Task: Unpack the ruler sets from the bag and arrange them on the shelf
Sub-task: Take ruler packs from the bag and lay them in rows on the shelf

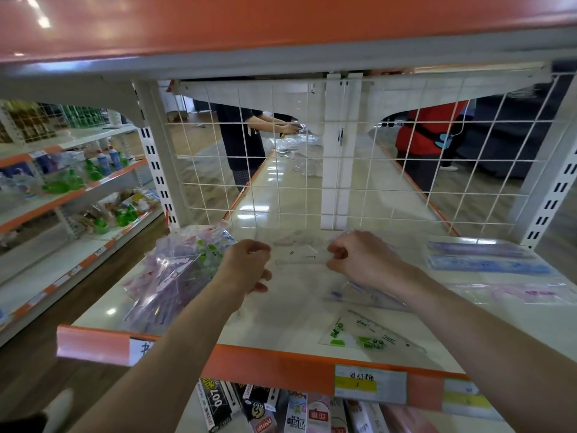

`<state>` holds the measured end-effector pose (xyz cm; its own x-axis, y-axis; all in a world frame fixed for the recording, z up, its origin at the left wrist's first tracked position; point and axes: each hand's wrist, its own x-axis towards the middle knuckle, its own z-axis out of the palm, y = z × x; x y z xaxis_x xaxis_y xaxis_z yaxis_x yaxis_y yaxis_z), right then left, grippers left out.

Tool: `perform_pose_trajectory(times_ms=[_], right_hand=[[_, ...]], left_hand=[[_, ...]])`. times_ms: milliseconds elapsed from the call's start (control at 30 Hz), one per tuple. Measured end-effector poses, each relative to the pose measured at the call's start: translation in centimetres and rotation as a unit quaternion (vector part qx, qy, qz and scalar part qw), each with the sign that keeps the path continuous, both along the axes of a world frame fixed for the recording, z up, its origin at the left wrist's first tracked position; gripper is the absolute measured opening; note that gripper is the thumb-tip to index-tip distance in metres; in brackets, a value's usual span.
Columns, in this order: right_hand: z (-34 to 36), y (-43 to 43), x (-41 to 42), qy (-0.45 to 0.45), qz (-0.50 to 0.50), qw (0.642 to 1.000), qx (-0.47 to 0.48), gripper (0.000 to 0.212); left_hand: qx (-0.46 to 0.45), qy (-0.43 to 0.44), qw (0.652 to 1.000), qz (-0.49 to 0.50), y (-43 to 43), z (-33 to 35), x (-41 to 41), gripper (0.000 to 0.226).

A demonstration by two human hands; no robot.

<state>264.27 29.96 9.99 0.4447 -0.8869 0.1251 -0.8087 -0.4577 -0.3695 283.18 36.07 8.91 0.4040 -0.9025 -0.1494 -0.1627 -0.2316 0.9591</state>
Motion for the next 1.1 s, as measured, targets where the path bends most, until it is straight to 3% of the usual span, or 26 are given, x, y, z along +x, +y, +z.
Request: perform_pose_trajectory(times_ms=[500,700,800,867,933,1100], right_hand=[[-0.9,-8.8,4.0,0.016,-0.028,0.998,0.058,0.033],[-1.6,-10.2,4.8,0.039,-0.033,0.996,0.079,0.011],[-1.6,-10.3,5.0,0.035,-0.035,0.995,0.083,0.018],[-1.6,-10.4,5.0,0.044,-0.034,0.995,0.087,0.008],[-1.7,-10.3,5.1,0.056,-0.041,0.993,0.092,0.027],[-1.5,-9.9,5.0,0.073,-0.037,0.992,0.091,0.02]], left_hand=[[-0.027,0.003,0.999,0.031,-3.9,-0.1,1.4,0.019],[-0.026,0.004,0.999,0.027,-4.4,-0.1,2.0,0.018],[-0.029,0.002,0.999,0.026,-4.7,0.1,2.1,0.019],[-0.03,0.001,0.999,0.026,-4.9,0.2,2.1,0.019],[-0.03,0.001,0.999,0.026,-5.0,0.3,2.0,0.019],[-0.024,0.001,0.999,0.033,-5.1,0.2,1.8,0.017]])
